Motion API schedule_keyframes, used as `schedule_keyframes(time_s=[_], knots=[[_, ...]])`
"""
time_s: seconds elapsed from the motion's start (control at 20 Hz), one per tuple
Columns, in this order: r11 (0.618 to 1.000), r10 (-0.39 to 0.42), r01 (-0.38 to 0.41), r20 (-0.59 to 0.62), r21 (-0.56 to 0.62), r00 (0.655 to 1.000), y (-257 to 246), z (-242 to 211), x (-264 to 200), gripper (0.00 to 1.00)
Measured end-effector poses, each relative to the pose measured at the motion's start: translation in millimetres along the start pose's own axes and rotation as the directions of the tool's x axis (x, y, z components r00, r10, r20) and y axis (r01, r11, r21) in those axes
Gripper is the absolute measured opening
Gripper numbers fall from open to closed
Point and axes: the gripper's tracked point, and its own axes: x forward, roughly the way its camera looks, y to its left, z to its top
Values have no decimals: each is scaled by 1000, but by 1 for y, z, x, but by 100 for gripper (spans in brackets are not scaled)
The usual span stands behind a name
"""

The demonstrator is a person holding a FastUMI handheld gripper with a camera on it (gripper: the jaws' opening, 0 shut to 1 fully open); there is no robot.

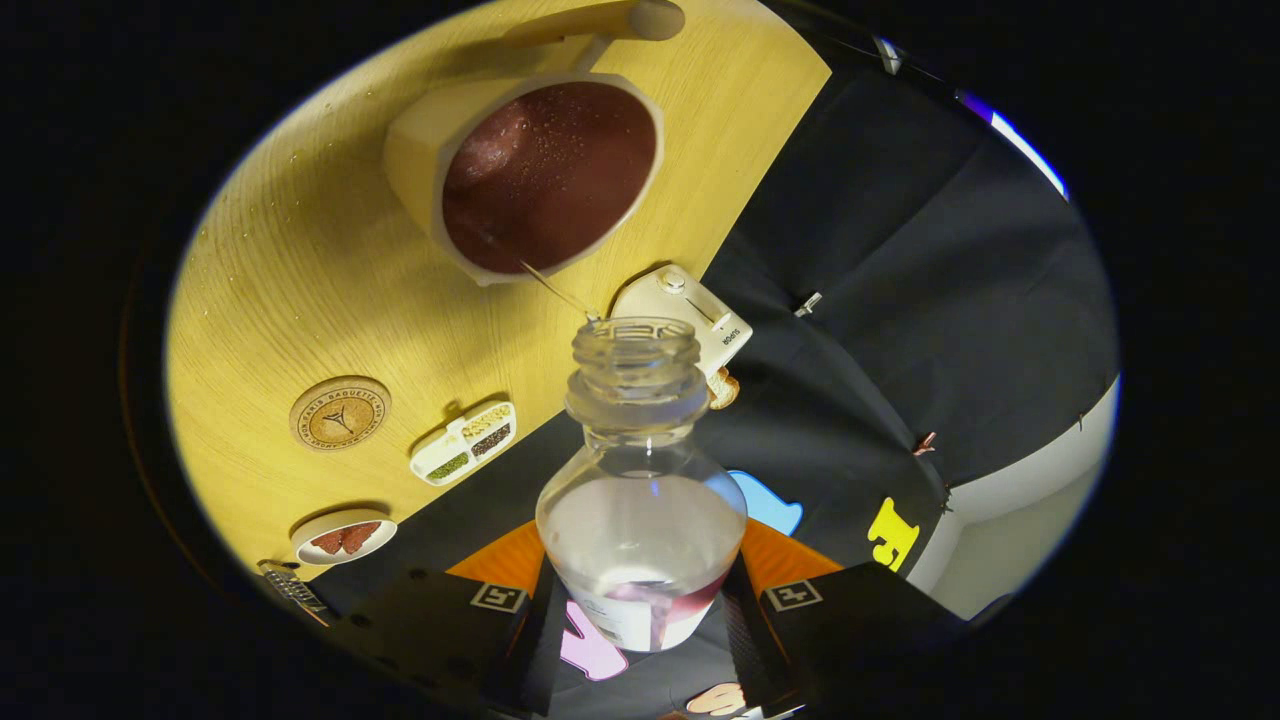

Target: Take the bottle from table, then pour the juice into the cup, finally place the bottle on the coaster

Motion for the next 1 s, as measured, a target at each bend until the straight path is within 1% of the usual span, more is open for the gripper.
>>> schedule_keyframes(time_s=[0.5,0.8,1.0], knots=[[999,-29,29,16,14,999,0,5,-2,71],[999,-20,19,31,49,999,8,16,0,71],[994,-23,20,31,105,999,10,13,2,71]])
